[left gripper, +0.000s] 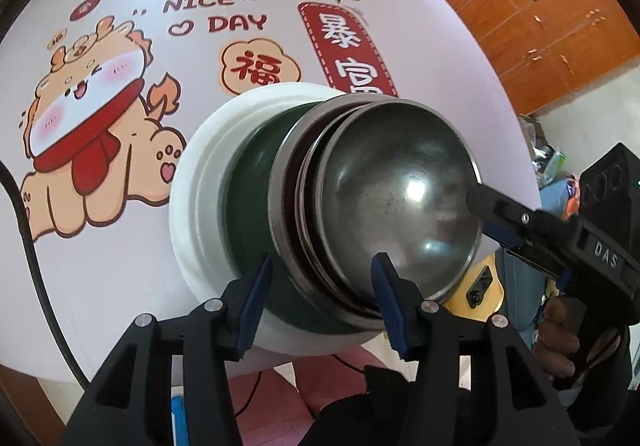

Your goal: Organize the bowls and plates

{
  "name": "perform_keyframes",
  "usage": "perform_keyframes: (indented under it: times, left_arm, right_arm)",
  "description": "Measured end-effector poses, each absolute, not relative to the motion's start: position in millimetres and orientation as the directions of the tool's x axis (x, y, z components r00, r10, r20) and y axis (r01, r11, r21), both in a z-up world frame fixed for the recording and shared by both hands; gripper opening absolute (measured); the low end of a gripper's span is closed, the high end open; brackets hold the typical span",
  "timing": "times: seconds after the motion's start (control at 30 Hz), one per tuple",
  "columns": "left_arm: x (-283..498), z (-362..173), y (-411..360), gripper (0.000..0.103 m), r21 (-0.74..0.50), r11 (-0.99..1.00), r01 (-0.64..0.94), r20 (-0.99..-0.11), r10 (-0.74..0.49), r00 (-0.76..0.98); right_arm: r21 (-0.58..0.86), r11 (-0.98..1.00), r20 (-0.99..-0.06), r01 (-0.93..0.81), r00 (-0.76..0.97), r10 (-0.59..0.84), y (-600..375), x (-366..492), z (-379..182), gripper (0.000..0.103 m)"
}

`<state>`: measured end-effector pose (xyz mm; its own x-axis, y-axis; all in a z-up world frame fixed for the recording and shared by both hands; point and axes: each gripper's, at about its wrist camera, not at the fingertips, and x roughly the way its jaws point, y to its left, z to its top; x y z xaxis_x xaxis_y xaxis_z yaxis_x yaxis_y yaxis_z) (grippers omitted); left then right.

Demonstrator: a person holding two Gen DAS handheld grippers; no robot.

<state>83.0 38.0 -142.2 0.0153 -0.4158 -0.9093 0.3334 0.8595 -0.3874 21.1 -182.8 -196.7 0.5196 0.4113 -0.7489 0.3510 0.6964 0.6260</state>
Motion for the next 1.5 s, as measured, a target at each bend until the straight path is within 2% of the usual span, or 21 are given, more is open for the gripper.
perform_keyframes:
  times: [0.13, 0.27, 0.33, 0.47, 0.53, 0.63, 0.73, 0.87, 0.97, 1.1, 1.37, 1.5]
  left_arm:
    - [80, -131, 43, 0.051, -0.382, 0.841, 0.383, -0.903, -0.427, 0.037]
    - [70, -119, 49, 0.051, -0.362, 0.83, 0.424, -0.903, -0.425, 0.061]
    - [65, -114, 51, 0.051, -0.343, 0.83, 0.44, -0.907, -0.415, 0.076]
    - [55, -101, 57, 0.052, -0.34, 0.848, 0.407, -0.902, -0.416, 0.114]
    - [50, -95, 55, 0.055, -0.341, 0.854, 0.394, -0.898, -0.42, 0.133]
    - [40, -88, 51, 0.056, -0.304, 0.88, 0.366, -0.907, -0.384, 0.171]
    - [30, -79, 54, 0.065, -0.325, 0.901, 0.286, -0.9, -0.388, 0.199]
    - [19, -69, 58, 0.065, -0.331, 0.925, 0.189, -0.893, -0.371, 0.253]
    - [7, -62, 61, 0.065, -0.331, 0.936, 0.12, -0.887, -0.352, 0.297]
    - [-10, -54, 60, 0.071, -0.313, 0.947, 0.075, -0.883, -0.319, 0.344]
    - [-47, -31, 54, 0.076, -0.23, 0.972, 0.049, -0.878, -0.229, 0.421]
    - [-59, -20, 56, 0.087, -0.216, 0.975, 0.04, -0.863, -0.21, 0.46]
  right_arm:
    - [0.623, 0.688, -0.737, 0.372, 0.573, 0.358, -173, 8, -187, 0.06]
    - [0.602, 0.708, -0.733, 0.369, 0.606, 0.308, -161, -3, -175, 0.073]
    - [0.591, 0.724, -0.734, 0.356, 0.608, 0.301, -155, -8, -171, 0.076]
    - [0.55, 0.76, -0.763, 0.346, 0.577, 0.29, -151, -10, -165, 0.079]
    - [0.528, 0.785, -0.77, 0.323, 0.573, 0.282, -151, -11, -159, 0.08]
    - [0.473, 0.822, -0.795, 0.316, 0.556, 0.244, -151, -14, -150, 0.086]
    - [0.424, 0.861, -0.812, 0.279, 0.538, 0.226, -150, -20, -141, 0.087]
    - [0.329, 0.923, -0.831, 0.198, 0.526, 0.183, -145, -32, -127, 0.087]
    - [0.313, 0.94, -0.832, 0.137, 0.516, 0.202, -143, -39, -121, 0.087]
    - [0.296, 0.951, -0.834, 0.084, 0.508, 0.214, -142, -48, -110, 0.088]
    - [0.244, 0.97, -0.816, 0.016, 0.543, 0.197, -138, -72, -77, 0.096]
    - [0.228, 0.973, -0.799, 0.029, 0.577, 0.17, -136, -85, -67, 0.099]
